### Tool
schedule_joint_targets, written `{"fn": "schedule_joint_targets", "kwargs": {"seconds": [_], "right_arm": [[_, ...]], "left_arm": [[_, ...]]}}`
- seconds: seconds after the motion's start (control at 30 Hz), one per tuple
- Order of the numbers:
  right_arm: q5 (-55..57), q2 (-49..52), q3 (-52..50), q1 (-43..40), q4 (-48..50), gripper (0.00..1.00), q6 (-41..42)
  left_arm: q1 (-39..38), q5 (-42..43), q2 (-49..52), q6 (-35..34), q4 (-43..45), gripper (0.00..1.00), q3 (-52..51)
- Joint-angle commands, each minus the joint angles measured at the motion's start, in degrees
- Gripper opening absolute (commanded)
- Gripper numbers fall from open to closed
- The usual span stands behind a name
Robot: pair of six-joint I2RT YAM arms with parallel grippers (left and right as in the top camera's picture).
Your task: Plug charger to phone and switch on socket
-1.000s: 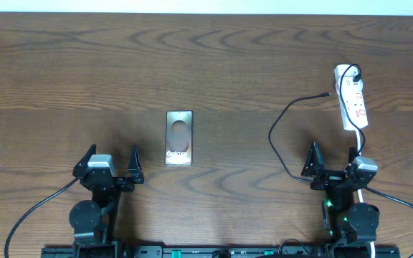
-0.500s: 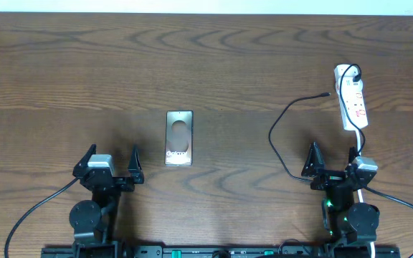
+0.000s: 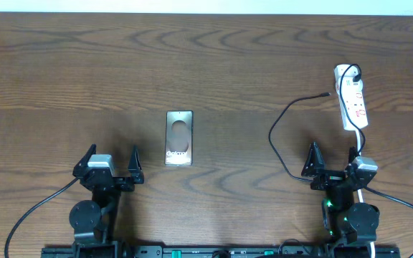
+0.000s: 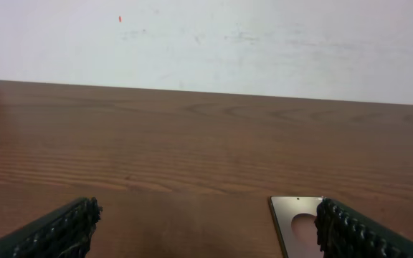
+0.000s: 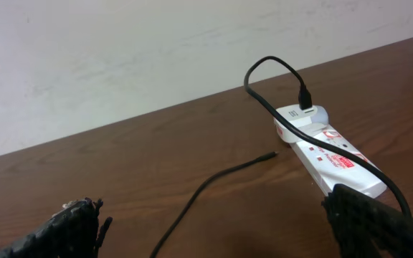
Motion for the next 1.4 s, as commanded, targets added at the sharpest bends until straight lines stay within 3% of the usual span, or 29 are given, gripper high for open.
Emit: {"fn": "schedule_joint_targets", "kwargs": {"seconds": [0.0, 1.3, 1.37], "right_arm": [[-0.1, -0.1, -0.1, 0.2, -0.2, 0.99, -0.7], [-0.1, -0.1, -0.1, 0.2, -0.2, 0.99, -0.7], [-0.1, -0.1, -0.1, 0.2, -0.2, 0.99, -0.7]], "left_arm": [[0.2, -0.3, 0.3, 1.0, -1.8, 0.98, -1.0], [0.2, 1.1, 0.3, 0.9, -1.9, 0.98, -1.0], [0.2, 2.5, 0.3, -1.5, -1.9, 0.98, -0.9]]}}
